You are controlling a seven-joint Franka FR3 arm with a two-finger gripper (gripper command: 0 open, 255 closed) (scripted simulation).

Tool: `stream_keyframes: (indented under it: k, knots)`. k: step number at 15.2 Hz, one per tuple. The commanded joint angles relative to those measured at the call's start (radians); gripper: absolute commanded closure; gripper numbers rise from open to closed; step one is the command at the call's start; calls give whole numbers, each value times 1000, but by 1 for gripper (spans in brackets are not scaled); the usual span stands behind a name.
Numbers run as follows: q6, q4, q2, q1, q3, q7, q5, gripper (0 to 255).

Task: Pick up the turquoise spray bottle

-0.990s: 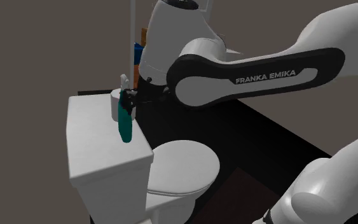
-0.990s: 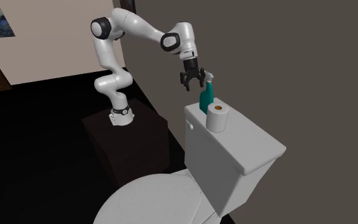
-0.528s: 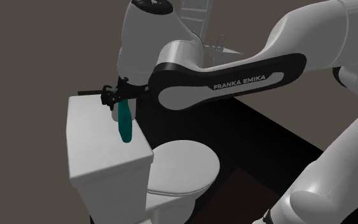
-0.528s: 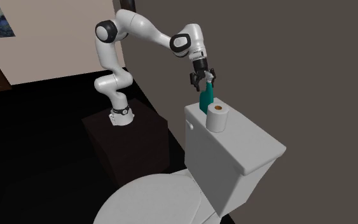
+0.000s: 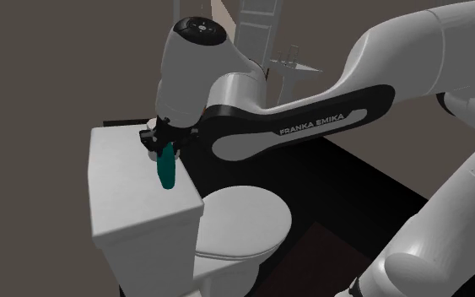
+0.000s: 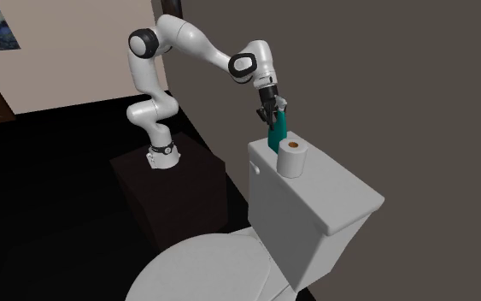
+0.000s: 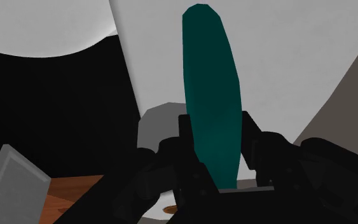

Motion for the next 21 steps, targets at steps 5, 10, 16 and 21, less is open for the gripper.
stream_keyframes:
  k: [5,10,16,21]
  knots:
    - [2,-2,0,0,0,1,0,255]
    - [-21,20,-6,0,-1,-17,14,255]
    - [-87,80,-25,2,-4,-62,53,255]
    - [-145,138,-33,4,-5,-94,76,255]
